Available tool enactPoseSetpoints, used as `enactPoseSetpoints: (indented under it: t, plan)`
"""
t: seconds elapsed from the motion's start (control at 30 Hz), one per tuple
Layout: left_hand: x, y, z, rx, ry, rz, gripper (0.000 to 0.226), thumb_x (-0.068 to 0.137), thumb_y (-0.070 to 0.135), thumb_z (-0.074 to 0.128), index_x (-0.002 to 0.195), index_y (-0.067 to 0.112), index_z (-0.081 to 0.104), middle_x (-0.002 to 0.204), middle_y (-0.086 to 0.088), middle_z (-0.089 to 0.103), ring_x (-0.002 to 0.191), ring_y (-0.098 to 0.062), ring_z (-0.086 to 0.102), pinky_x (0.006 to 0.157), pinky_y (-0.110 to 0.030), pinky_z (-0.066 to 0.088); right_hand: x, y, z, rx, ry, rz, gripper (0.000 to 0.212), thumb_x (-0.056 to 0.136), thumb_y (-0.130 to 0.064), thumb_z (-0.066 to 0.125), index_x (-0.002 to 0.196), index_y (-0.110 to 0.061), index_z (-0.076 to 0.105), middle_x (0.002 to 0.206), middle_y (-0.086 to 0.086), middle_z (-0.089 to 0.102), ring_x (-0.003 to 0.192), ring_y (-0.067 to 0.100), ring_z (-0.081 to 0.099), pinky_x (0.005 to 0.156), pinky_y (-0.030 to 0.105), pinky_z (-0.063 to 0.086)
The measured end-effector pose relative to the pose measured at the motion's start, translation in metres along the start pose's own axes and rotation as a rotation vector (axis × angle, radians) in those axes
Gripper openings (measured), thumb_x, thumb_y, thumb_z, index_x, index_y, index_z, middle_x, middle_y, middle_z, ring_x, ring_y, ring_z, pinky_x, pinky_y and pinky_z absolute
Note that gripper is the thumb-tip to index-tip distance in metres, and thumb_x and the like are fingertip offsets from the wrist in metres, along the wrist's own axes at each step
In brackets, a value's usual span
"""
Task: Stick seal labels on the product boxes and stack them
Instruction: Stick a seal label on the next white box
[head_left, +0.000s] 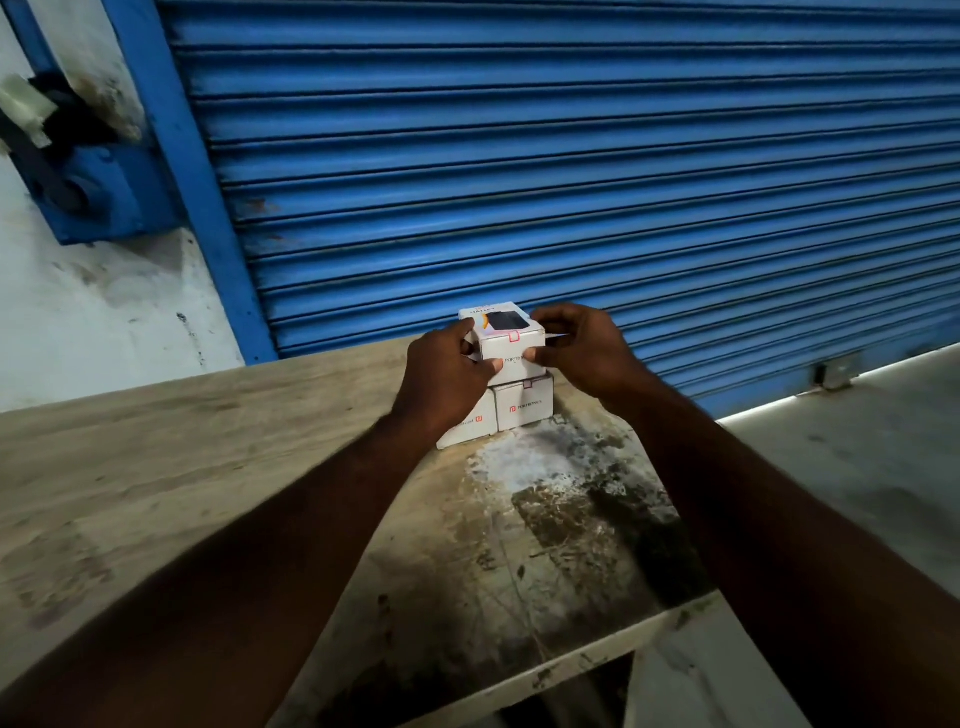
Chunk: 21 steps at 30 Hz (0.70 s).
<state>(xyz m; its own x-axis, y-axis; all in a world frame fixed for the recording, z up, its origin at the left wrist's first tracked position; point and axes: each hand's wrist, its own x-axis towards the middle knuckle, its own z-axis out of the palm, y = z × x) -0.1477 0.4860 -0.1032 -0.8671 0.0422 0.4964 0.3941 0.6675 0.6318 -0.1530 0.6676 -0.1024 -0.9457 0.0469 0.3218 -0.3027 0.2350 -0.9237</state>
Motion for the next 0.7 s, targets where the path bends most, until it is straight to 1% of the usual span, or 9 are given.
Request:
enactPoseSetpoints:
  t: [0.03,0.1,0.13,0.3,0.4,0.53,0.7]
  plan:
    - [0.000,0.000,0.002,-0.001,0.003,0.010,0.053,0.082,0.024,0.082,0.131,0.014,0.065,0.108,-0.007,0.073,0.097,-0.024,0.070,0.089,-0.036,0.054,0.001,0.002,-0.001,0.002,0.001,-0.001,0.041,0.081,0.011,0.075,0.115,-0.009,0.065,0.102,-0.001,0.071,0.086,0.007,0.069,0.072,0.021,0.060]
    - [-0.002,0.000,0.004,-0.016,0.005,0.021,0.043,0.082,0.022,0.081,0.122,0.016,0.069,0.105,-0.003,0.074,0.092,-0.020,0.070,0.082,-0.026,0.050,0.001,0.005,-0.002,0.016,0.008,-0.004,0.041,0.081,0.013,0.075,0.116,-0.007,0.065,0.101,0.000,0.070,0.085,0.009,0.069,0.071,0.019,0.059]
    - [-0.003,0.000,0.005,-0.019,0.009,0.025,0.040,0.082,0.021,0.081,0.120,0.016,0.070,0.105,-0.002,0.074,0.091,-0.018,0.070,0.079,-0.024,0.048,0.001,0.006,-0.003,0.029,0.011,-0.007,0.041,0.081,0.014,0.074,0.117,-0.005,0.065,0.100,-0.001,0.070,0.085,0.011,0.068,0.071,0.019,0.059]
    - [-0.004,0.001,0.010,-0.010,0.027,0.039,0.041,0.080,0.024,0.083,0.118,0.015,0.071,0.106,-0.001,0.074,0.090,-0.018,0.070,0.084,-0.031,0.053,-0.002,0.012,-0.008,0.098,0.011,-0.024,0.039,0.082,0.017,0.070,0.114,-0.006,0.062,0.096,-0.004,0.069,0.083,0.006,0.067,0.074,0.019,0.059]
    - [-0.005,0.002,0.009,-0.016,0.026,0.041,0.041,0.080,0.023,0.083,0.118,0.013,0.070,0.106,-0.003,0.074,0.090,-0.019,0.070,0.083,-0.031,0.054,0.000,0.014,-0.008,0.109,0.011,-0.023,0.039,0.083,0.016,0.069,0.113,-0.008,0.062,0.100,-0.002,0.070,0.087,0.009,0.068,0.075,0.020,0.058]
    - [-0.006,0.002,0.011,-0.028,0.024,0.038,0.041,0.080,0.023,0.083,0.118,0.014,0.070,0.108,-0.002,0.074,0.090,-0.018,0.070,0.082,-0.033,0.056,0.002,0.017,-0.007,0.114,0.020,-0.020,0.041,0.084,0.016,0.069,0.118,-0.005,0.061,0.106,0.003,0.069,0.089,0.009,0.068,0.071,0.019,0.057]
    - [-0.006,0.000,0.011,-0.001,0.034,0.032,0.038,0.082,0.023,0.082,0.116,0.014,0.070,0.108,-0.002,0.074,0.091,-0.017,0.070,0.081,-0.029,0.054,0.003,0.021,-0.003,0.085,0.023,-0.025,0.043,0.084,0.012,0.071,0.120,-0.009,0.062,0.107,0.000,0.070,0.096,0.014,0.069,0.084,0.029,0.058]
